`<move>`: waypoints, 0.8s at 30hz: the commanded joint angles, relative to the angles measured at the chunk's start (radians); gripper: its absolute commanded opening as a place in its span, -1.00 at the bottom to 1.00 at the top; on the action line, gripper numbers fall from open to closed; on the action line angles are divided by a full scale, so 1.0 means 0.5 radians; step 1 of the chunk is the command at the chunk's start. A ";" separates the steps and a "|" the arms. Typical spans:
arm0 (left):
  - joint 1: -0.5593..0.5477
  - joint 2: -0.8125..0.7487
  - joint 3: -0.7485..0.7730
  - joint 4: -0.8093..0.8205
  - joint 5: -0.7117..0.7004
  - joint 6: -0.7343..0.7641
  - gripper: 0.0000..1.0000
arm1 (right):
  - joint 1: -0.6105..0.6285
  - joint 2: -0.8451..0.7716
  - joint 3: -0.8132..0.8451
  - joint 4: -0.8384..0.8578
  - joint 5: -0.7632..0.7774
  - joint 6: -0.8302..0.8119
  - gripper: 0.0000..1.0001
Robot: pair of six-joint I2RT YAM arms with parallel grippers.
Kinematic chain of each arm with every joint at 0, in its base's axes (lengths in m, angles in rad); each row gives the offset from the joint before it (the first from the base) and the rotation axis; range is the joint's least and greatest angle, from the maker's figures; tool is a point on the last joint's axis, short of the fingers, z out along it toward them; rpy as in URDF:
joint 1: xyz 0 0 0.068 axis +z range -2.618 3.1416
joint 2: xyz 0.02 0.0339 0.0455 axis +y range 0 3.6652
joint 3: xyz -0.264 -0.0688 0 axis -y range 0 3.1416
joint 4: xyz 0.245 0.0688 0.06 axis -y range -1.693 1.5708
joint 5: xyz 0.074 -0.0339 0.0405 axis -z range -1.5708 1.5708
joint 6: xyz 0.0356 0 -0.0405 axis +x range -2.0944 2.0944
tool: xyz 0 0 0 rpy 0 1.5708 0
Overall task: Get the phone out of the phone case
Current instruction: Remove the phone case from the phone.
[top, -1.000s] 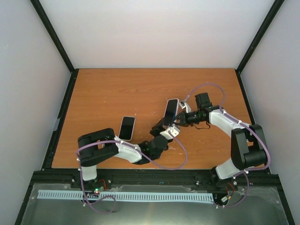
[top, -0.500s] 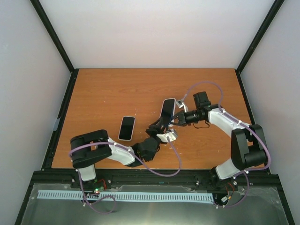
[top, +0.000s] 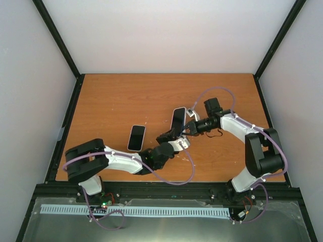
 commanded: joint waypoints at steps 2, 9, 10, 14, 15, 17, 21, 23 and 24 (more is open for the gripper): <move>0.116 0.164 0.092 -0.175 -0.208 -0.283 -0.13 | 0.017 0.187 0.012 -0.259 0.192 -0.176 -0.94; 0.120 0.398 0.137 -0.279 -0.156 -0.549 -0.11 | 0.028 0.466 0.089 -0.361 0.286 -0.257 -0.94; 0.120 0.420 0.133 -0.269 -0.149 -0.554 -0.11 | 0.032 0.501 0.096 -0.369 0.294 -0.261 -0.94; 0.140 0.488 0.114 -0.201 -0.155 -0.534 -0.11 | 0.056 0.588 0.121 -0.380 0.400 -0.300 -0.94; 0.145 0.491 0.107 -0.183 -0.163 -0.531 -0.11 | 0.063 0.608 0.127 -0.387 0.453 -0.313 -0.94; 0.153 0.456 0.091 -0.173 -0.158 -0.531 -0.11 | 0.069 0.658 0.135 -0.401 0.588 -0.338 -0.94; 0.159 0.344 0.064 -0.181 -0.137 -0.551 -0.11 | 0.075 0.777 0.144 -0.432 0.828 -0.385 -0.94; 0.159 0.296 0.044 -0.187 -0.141 -0.568 -0.10 | 0.081 0.792 0.145 -0.424 0.900 -0.391 -0.94; 0.158 0.286 0.034 -0.190 -0.148 -0.577 -0.10 | 0.080 0.793 0.149 -0.421 0.932 -0.388 -0.94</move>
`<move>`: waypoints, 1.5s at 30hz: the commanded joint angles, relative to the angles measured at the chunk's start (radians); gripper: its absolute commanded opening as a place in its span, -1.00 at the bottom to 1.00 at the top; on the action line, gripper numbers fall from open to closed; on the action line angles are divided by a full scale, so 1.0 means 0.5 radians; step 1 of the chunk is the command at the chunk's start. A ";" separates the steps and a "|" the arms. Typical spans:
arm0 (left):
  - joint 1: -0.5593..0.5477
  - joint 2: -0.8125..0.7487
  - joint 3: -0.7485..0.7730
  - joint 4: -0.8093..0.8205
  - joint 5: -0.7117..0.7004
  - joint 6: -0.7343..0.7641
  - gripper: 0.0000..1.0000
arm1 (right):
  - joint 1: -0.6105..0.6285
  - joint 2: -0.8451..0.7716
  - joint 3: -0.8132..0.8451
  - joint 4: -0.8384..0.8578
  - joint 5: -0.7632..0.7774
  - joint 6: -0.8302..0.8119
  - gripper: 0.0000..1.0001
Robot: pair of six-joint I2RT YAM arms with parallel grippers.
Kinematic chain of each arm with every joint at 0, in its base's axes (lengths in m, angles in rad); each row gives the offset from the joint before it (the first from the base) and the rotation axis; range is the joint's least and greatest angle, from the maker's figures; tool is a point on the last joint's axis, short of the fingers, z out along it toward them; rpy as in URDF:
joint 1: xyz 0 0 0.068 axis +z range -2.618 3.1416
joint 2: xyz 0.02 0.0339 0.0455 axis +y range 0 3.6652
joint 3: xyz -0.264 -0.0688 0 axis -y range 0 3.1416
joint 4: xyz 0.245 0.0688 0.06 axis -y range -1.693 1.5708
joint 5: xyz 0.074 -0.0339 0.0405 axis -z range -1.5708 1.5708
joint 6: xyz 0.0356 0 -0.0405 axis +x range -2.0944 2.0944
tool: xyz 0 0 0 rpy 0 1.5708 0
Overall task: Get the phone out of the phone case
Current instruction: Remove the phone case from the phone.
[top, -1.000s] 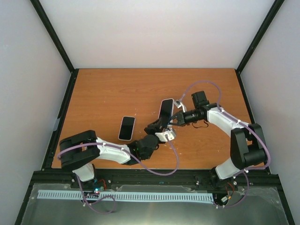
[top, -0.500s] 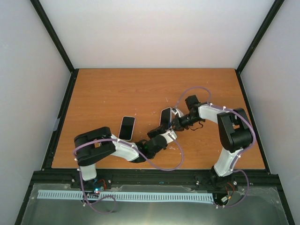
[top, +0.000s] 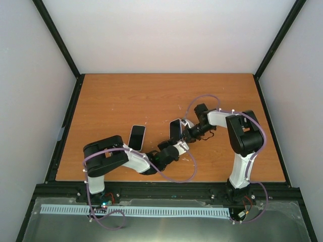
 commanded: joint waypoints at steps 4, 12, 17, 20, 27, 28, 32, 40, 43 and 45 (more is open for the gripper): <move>0.112 -0.275 -0.090 -0.020 -0.319 -0.120 -0.10 | 0.017 0.071 -0.049 -0.180 0.689 -0.124 -0.94; 0.111 -0.414 -0.143 -0.071 -0.374 -0.174 -0.10 | 0.023 0.074 -0.046 -0.172 0.803 -0.108 -0.94; 0.108 -0.320 -0.107 -0.125 -0.319 -0.201 -0.10 | 0.025 0.067 -0.009 -0.213 0.650 -0.108 -0.94; 0.091 -0.325 -0.079 -0.188 -0.309 -0.299 -0.07 | 0.023 0.032 0.008 -0.213 0.600 -0.087 -0.94; 0.145 -0.622 -0.001 -0.766 -0.111 -1.150 0.35 | -0.040 -0.107 0.021 -0.276 0.217 -0.131 -0.94; 0.172 -0.664 0.022 -0.896 -0.052 -1.346 0.37 | -0.061 -0.167 0.008 -0.266 0.112 -0.146 -0.94; 0.274 -0.806 0.042 -1.151 0.187 -1.929 0.46 | -0.122 -0.346 -0.075 -0.186 -0.269 -0.193 -0.94; 0.862 -1.239 -0.469 -0.245 1.477 -2.320 0.45 | -0.283 -0.609 -0.118 -0.154 -0.728 -0.350 -0.94; 1.046 -1.235 -0.623 0.336 2.030 -2.353 0.52 | -0.372 -0.659 -0.099 -0.198 -0.935 -0.437 -0.94; 1.069 -1.176 -0.619 0.522 2.279 -2.286 0.48 | -0.407 -0.666 -0.074 -0.223 -1.034 -0.456 -0.94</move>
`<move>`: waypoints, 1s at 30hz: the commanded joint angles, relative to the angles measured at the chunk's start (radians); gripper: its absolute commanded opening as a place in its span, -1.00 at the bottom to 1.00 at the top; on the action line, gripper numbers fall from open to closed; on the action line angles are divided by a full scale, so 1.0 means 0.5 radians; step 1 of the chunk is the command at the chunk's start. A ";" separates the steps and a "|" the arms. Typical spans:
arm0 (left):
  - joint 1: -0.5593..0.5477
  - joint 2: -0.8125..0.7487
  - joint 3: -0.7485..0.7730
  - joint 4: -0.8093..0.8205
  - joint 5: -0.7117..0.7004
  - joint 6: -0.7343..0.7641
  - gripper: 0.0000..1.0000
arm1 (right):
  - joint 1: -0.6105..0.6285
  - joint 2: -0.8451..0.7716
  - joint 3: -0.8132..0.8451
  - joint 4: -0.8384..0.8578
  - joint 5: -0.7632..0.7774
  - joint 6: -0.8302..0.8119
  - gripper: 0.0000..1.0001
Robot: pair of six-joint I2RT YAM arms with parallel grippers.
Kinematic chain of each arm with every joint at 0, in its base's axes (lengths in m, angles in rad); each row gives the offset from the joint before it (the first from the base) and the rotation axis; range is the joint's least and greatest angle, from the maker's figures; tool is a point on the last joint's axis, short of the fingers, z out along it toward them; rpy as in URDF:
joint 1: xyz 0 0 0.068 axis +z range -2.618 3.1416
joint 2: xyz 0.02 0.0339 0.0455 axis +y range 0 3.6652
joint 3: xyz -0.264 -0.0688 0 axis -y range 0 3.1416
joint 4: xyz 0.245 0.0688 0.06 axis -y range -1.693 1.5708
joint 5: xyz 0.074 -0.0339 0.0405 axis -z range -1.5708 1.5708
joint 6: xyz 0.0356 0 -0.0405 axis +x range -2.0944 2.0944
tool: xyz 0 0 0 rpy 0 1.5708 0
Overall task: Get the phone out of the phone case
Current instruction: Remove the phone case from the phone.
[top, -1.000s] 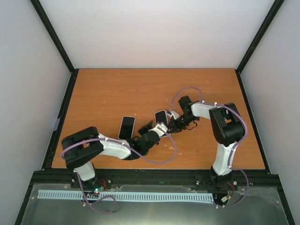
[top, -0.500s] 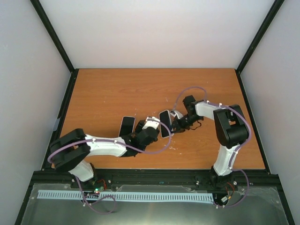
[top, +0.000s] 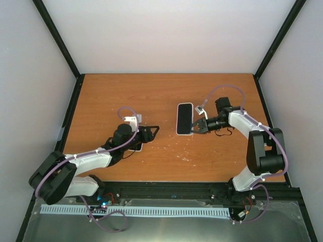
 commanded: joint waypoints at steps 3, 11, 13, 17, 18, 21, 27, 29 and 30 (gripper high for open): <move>0.068 0.185 0.025 1.002 1.166 -0.060 0.36 | -0.085 -0.021 0.122 -0.200 -0.532 -0.274 -0.94; 0.068 0.530 0.207 1.438 1.595 -0.140 0.20 | -0.085 0.157 0.378 -1.304 -0.737 -1.422 -0.94; 0.068 0.602 0.251 1.533 1.679 -0.183 0.15 | -0.085 0.143 0.375 -1.267 -0.729 -1.379 -0.94; 0.065 0.578 0.309 1.444 1.681 -0.128 0.13 | -0.085 0.108 0.358 -1.164 -0.681 -1.269 -0.94; 0.065 0.526 0.341 1.267 1.622 -0.042 0.21 | -0.085 0.093 0.354 -1.116 -0.642 -1.219 -0.94; 0.065 0.391 0.499 0.490 1.337 0.290 0.33 | -0.085 -0.053 0.233 -0.724 -0.492 -0.804 -0.94; -0.162 0.283 0.921 -0.546 0.093 0.730 0.48 | -0.020 -0.594 -0.105 0.249 0.498 0.265 -0.95; -0.208 0.373 1.088 -0.691 0.002 0.749 0.98 | 0.033 -0.670 -0.090 0.270 0.655 0.344 -0.94; -0.214 0.417 1.167 -0.717 0.012 0.733 0.99 | 0.058 -0.686 -0.068 0.256 0.695 0.368 -0.94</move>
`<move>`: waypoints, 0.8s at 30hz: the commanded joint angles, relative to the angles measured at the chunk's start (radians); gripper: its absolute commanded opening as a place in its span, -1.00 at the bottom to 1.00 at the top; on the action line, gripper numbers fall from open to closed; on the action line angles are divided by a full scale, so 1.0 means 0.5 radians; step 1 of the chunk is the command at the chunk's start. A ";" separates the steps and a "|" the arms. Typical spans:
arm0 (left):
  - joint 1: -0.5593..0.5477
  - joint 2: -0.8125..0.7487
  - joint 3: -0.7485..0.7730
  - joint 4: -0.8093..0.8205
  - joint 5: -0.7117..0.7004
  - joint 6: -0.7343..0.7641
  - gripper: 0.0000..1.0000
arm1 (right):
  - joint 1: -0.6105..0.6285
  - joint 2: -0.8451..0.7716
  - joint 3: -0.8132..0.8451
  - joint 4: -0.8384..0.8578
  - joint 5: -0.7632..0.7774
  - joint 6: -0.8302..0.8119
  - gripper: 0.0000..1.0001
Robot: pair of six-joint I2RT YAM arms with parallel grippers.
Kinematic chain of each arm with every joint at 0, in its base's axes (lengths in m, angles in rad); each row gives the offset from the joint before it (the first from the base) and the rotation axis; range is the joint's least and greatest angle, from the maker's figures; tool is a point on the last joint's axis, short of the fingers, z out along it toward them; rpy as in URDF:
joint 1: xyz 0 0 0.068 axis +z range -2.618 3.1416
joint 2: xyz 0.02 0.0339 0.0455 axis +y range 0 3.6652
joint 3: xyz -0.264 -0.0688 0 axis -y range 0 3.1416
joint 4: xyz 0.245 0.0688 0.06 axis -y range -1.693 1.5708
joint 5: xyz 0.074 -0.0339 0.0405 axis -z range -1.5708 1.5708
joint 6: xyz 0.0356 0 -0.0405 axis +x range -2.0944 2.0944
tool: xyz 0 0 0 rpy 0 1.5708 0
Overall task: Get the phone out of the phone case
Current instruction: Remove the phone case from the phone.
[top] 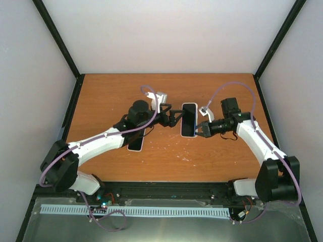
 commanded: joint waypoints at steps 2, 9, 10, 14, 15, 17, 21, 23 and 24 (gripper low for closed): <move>-0.109 0.164 0.344 -0.543 -0.473 0.202 0.99 | 0.128 -0.155 0.090 0.383 0.514 0.446 -0.94; -0.188 0.342 0.546 -0.601 -0.506 0.137 0.99 | 0.149 -0.147 0.132 0.328 0.674 0.455 -0.94; -0.192 0.370 0.581 -0.628 -0.509 0.126 0.99 | 0.152 -0.151 0.129 0.333 0.680 0.456 -0.94; -0.224 0.484 0.683 -0.679 -0.457 0.129 0.99 | 0.163 -0.136 0.137 0.345 0.707 0.473 -0.94; -0.235 0.504 0.698 -0.684 -0.444 0.135 0.99 | 0.165 -0.135 0.140 0.348 0.721 0.478 -0.94; -0.247 0.531 0.719 -0.681 -0.421 0.138 0.99 | 0.171 -0.132 0.146 0.350 0.748 0.481 -0.94; -0.252 0.582 0.783 -0.729 -0.449 0.137 0.98 | 0.169 -0.141 0.140 0.361 0.761 0.480 -0.94; -0.251 0.604 0.805 -0.746 -0.447 0.137 0.97 | 0.169 -0.149 0.132 0.367 0.759 0.490 -0.94; -0.251 0.609 0.807 -0.744 -0.431 0.135 0.95 | 0.169 -0.151 0.129 0.369 0.756 0.496 -0.94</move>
